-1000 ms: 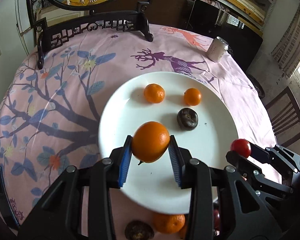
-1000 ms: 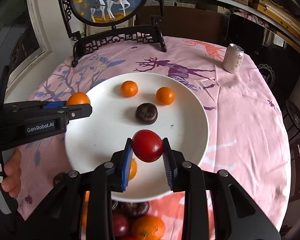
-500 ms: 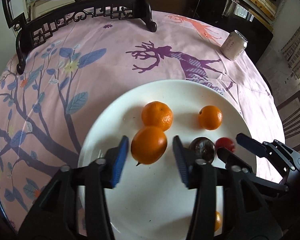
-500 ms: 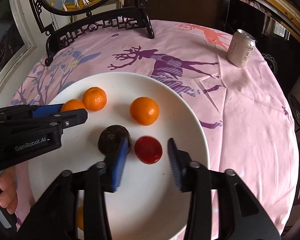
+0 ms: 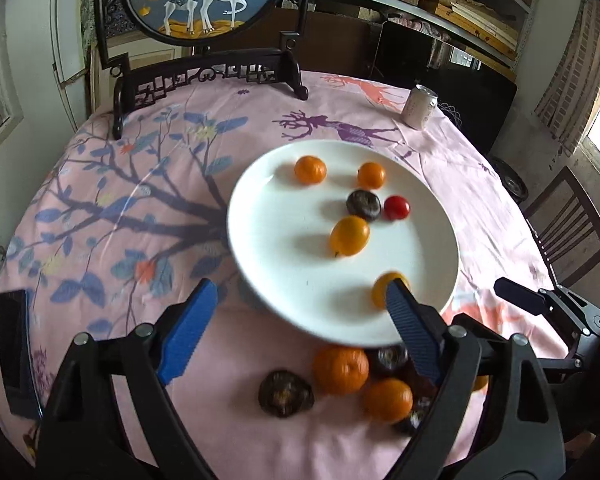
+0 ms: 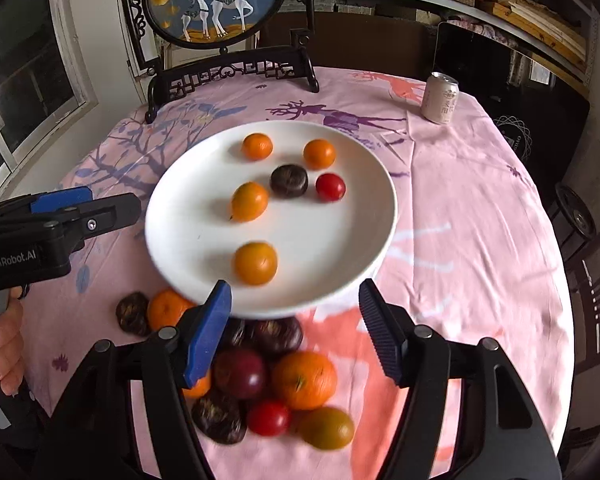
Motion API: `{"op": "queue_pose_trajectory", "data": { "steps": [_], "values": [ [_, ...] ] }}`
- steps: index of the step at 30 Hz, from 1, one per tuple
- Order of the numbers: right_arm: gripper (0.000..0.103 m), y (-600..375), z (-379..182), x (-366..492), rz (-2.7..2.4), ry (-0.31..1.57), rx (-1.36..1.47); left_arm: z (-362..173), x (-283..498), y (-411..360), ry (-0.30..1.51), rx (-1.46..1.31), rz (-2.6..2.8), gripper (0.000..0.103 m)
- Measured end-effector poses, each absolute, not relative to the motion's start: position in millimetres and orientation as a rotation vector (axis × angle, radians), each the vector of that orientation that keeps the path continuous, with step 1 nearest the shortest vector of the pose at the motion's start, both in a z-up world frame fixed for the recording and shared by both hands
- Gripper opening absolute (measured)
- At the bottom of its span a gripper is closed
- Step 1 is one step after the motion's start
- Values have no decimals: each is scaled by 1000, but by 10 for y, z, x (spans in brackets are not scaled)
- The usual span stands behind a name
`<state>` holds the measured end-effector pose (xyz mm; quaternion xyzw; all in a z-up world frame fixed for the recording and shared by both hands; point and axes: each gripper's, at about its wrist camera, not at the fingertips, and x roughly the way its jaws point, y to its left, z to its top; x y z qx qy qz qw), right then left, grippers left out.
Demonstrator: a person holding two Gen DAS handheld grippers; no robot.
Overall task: Organize fruits
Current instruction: 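Release the red tomato onto the plate with the right gripper while the left releases its orange, then grasp a dark red-purple fruit with the right gripper while the left grasps a dark brown fruit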
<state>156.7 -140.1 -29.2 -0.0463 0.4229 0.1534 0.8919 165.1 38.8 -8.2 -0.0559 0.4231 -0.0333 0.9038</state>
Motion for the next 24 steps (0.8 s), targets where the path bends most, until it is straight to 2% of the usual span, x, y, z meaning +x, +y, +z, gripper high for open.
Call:
{"op": "queue_pose_trajectory", "data": {
  "steps": [6,12,16,18,24],
  "values": [
    [67,-1499,-483,921,293,880,-18,-367,1005,389,876,-132,-34,88],
    [67,-1489,-391,689,270,843,-40,-390,720,311,857,-90,-33,88],
    [83,-1497,-339,624,256,814,-48,-344,637,287,837,-74,-34,88],
    [87,-1512,-322,600,253,805,-47,-332,609,299,832,-73,-34,88],
    [88,-1509,-379,467,292,811,-43,-365,575,428,836,-54,-12,89]
  ]
}}
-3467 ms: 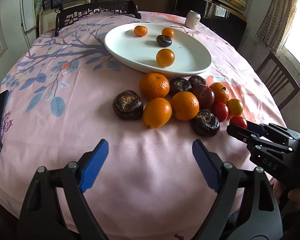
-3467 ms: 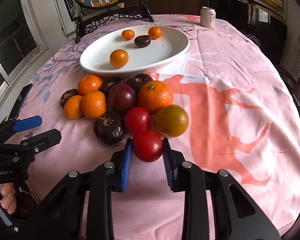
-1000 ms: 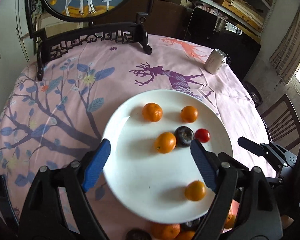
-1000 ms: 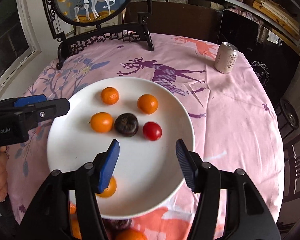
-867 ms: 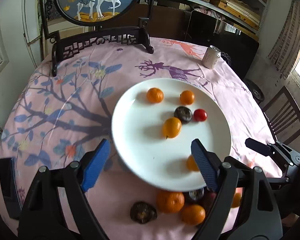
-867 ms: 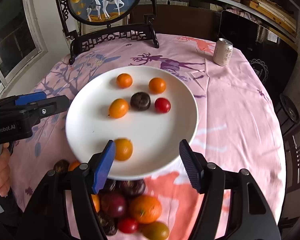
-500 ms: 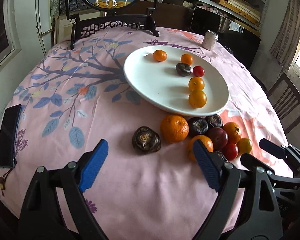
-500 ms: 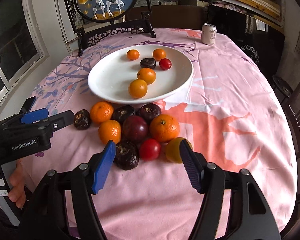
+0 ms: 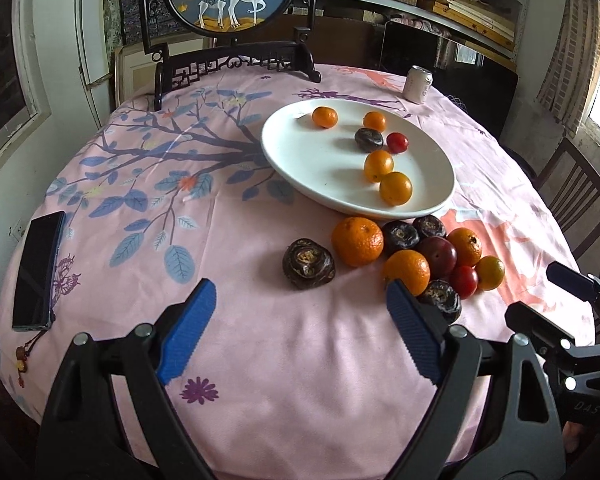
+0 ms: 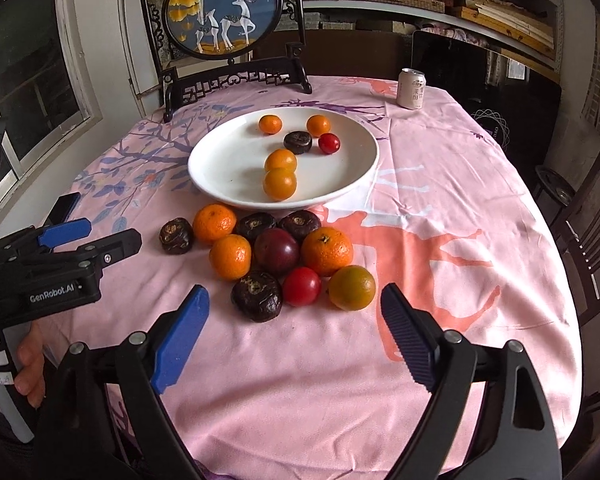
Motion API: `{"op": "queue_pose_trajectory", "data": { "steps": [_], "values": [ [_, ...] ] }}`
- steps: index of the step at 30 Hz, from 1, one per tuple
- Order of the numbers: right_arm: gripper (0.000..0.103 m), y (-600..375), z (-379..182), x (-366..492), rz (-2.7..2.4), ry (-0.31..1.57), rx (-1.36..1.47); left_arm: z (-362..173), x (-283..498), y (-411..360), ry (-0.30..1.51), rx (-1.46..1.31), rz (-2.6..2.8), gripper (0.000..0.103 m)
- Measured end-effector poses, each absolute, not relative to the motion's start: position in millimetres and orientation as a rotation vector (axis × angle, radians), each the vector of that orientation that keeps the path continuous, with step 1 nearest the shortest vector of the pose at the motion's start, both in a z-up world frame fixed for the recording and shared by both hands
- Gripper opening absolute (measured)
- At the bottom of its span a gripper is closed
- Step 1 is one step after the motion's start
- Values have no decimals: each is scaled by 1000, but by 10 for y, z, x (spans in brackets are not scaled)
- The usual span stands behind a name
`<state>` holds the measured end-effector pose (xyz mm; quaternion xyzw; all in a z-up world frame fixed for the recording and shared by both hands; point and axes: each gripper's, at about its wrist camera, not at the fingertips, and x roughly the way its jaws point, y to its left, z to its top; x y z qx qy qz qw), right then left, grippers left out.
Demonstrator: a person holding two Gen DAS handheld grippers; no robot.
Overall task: Organize fruits
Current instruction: 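Grasp a dark red-purple fruit with the right gripper while the left grasps a dark brown fruit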
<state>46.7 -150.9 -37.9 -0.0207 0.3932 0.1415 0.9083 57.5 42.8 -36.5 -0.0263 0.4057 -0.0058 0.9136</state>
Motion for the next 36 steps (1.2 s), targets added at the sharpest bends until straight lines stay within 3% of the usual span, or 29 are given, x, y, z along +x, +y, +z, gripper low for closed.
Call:
{"op": "queue_pose_trajectory", "data": {
  "steps": [8,17,20,32,33,36],
  "values": [
    [87,-1233,-701,504,471,877,2,-583,612,606,886,-63,16,90],
    [64,-1059,-988,855,413,943,-44,-653,639,789,894,-107,11,90],
    [43,-959,-1009,924,328,907,-129,-673,695,752,897,-102,5,90],
    [42,-1441,-872,635,330,944,-18,-966,1217,493,980,-53,-10,89],
    [42,-1474,-884,637,328,947,-6,-975,1250,456,970,-29,1,87],
    [42,-1536,-933,671,326,961,19,-966,1301,389,949,-4,-3,66]
  ]
}}
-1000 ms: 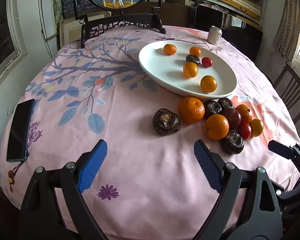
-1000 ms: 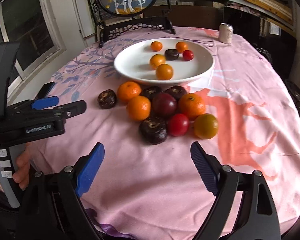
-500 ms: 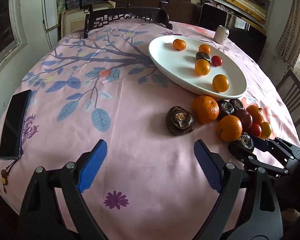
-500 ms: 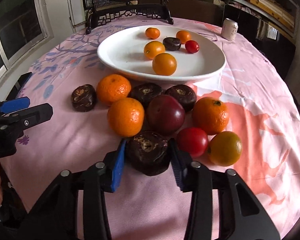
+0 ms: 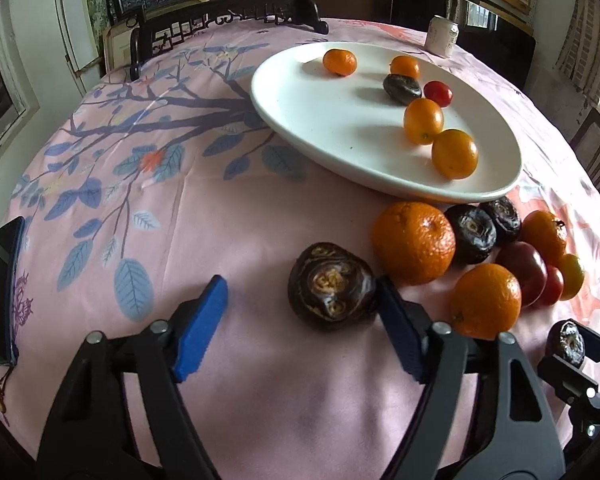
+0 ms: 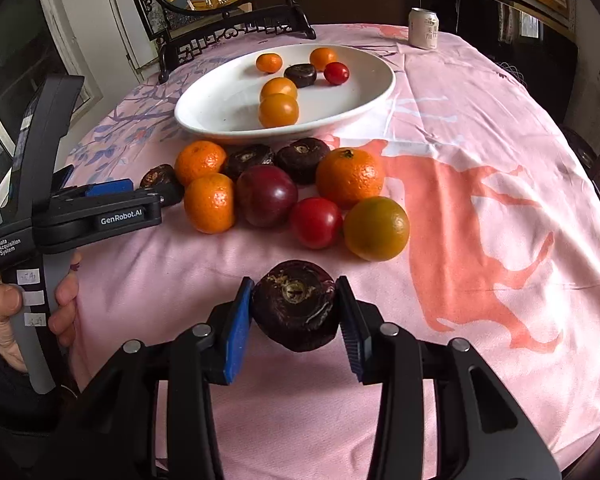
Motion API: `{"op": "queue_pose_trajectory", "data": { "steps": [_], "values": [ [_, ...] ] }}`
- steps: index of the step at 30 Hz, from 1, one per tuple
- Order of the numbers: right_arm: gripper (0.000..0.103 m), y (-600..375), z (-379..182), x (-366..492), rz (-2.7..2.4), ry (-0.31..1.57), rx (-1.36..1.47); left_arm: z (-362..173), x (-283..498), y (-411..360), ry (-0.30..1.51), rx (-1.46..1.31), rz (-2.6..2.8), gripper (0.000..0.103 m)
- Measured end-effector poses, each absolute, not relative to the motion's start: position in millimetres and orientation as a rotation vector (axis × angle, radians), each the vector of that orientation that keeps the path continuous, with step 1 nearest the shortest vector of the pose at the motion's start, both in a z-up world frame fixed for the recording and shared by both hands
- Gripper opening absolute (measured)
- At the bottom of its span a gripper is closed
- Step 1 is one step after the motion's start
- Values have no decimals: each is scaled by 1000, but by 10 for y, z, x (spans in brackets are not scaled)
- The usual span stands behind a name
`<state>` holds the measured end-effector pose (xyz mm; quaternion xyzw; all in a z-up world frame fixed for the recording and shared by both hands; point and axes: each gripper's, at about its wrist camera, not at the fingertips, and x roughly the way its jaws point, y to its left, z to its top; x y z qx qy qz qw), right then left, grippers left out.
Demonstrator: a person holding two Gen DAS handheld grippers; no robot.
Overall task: Organize fruits
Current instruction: 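Grasp a dark red-purple fruit with the right gripper while the left grasps a dark brown fruit, then place the dark fruit on the plate with the right gripper while the left places its dark fruit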
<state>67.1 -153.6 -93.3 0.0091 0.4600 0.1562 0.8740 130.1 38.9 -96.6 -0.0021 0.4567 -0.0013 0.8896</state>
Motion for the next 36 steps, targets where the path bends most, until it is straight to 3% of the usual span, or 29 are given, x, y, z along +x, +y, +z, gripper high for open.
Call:
{"op": "queue_pose_trajectory", "data": {
  "steps": [1,21,30,36],
  "values": [
    [42,-1542,-947,681,327,964,23,-948,1298,385,939,-6,0,43],
    [42,-1451,-742,672,400,917,37,-403,962,512,863,-80,-71,43],
    [42,-1254,-233,1525,446,858,-60,33,1979,436,886,-78,-71,44],
    [41,-854,-198,2487,456,858,-221,-60,2812,453,949,-101,-5,44]
  ]
}}
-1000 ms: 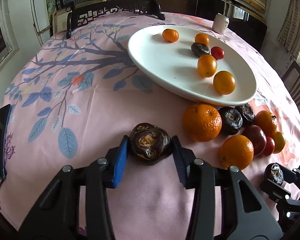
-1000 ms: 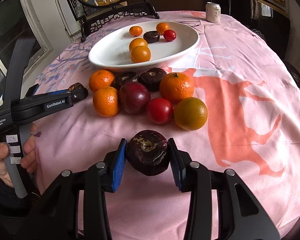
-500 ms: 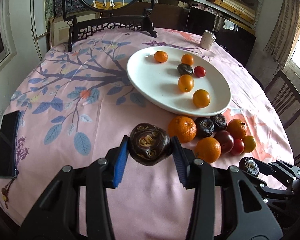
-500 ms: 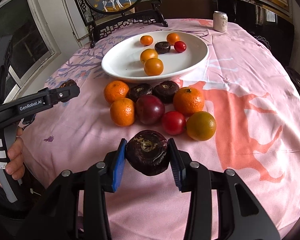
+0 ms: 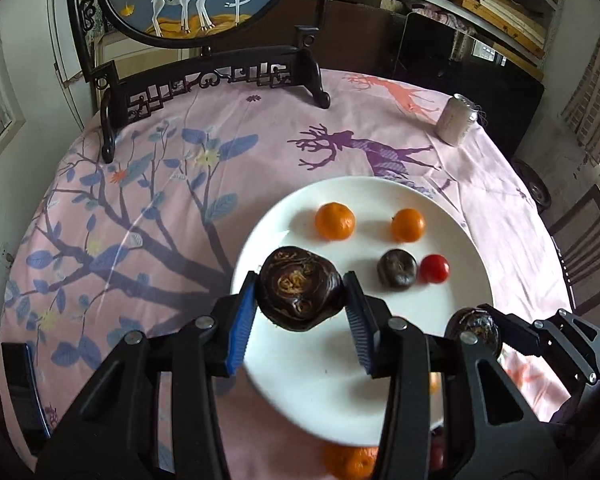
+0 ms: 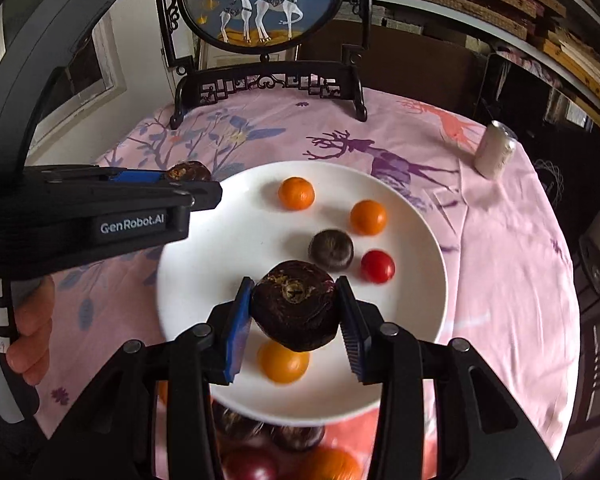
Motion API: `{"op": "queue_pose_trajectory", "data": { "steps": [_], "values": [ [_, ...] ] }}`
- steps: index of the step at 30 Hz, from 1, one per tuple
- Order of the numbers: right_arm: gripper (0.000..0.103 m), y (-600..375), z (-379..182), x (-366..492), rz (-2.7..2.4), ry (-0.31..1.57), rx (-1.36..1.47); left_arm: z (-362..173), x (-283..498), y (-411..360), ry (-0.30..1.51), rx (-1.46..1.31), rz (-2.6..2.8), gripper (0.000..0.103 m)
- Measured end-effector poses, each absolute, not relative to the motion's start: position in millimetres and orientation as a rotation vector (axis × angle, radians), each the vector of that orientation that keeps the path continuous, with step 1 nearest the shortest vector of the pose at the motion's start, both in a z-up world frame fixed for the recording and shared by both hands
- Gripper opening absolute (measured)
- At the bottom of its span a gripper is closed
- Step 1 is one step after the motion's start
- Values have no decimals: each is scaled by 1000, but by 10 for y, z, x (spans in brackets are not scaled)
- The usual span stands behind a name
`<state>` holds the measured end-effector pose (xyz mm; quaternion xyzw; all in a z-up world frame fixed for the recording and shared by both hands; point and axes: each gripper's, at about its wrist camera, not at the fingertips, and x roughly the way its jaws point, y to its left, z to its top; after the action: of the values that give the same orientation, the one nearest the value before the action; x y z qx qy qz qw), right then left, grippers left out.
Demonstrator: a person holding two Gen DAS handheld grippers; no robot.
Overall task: Organize fruits
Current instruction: 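Place the dark fruit on the plate with the right gripper while the left places its dark fruit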
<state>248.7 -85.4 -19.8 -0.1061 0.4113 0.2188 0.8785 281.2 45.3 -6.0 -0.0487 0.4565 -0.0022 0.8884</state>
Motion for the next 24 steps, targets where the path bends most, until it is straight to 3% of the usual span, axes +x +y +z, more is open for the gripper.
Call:
{"op": "queue_pose_trajectory", "data": {
  "steps": [9,10,11,12,13,17,20,24],
  "values": [
    [42,-717,-429,3148,475,946,-216,-362,3345,496,1021,-124,-5,44],
    [50,-707,-443,3181,477,947,-212,-363,3362,488,1017,-118,-5,48],
    [58,-702,-447,3203,468,947,-218,-352,3374,478,1010,-105,2,65],
    [64,-707,-436,3195,442,932,-228,-324,3370,479,996,-95,14,72],
    [65,-720,-418,3175,418,916,-241,-288,3348,493,980,-97,17,76],
    [65,-885,-296,2934,386,905,-279,-90,3103,566,947,-125,-9,86],
    [72,-1101,-216,2564,370,907,-245,61,2676,566,890,-113,-19,95],
    [96,-1328,-241,1895,364,879,-181,90,1979,563,801,-61,12,100]
  ]
}}
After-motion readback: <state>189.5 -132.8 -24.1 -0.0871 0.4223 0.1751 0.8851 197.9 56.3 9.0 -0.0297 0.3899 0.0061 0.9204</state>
